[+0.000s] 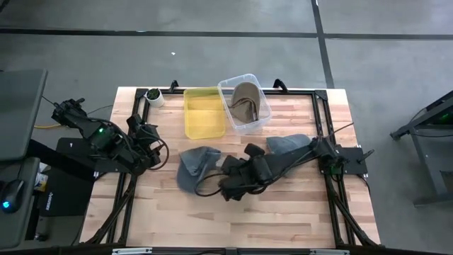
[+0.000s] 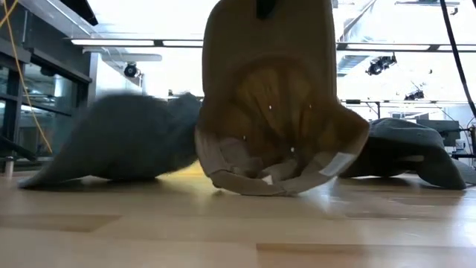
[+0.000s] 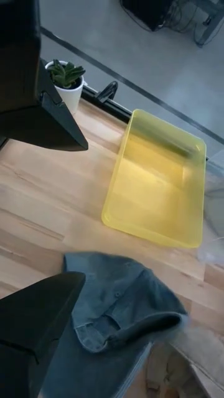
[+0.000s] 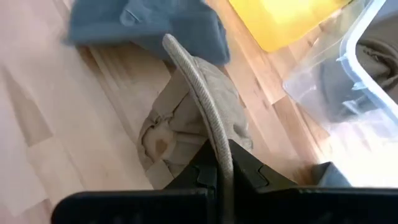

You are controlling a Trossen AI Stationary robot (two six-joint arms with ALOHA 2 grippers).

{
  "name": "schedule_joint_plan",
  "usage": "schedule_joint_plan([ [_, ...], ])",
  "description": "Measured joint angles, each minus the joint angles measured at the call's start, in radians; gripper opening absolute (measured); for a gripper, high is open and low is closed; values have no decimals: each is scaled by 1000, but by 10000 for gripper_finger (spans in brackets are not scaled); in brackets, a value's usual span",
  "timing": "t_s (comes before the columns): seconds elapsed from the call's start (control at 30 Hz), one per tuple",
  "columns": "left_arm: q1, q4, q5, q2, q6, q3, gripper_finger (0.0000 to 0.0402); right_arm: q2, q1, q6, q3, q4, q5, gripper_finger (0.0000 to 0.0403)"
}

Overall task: Pick & Place hat
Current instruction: Put the brown cap into the transparent bin

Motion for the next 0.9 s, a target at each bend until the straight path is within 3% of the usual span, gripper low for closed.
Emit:
schedule_joint_plan([
  [0.33, 0, 2, -17, 0, -37, 0, 309, -128, -32, -138, 0, 0, -13, 5],
  [0.9, 0, 68, -32, 0, -141, 0, 309, -408, -205, -449, 0, 23, 203, 5],
])
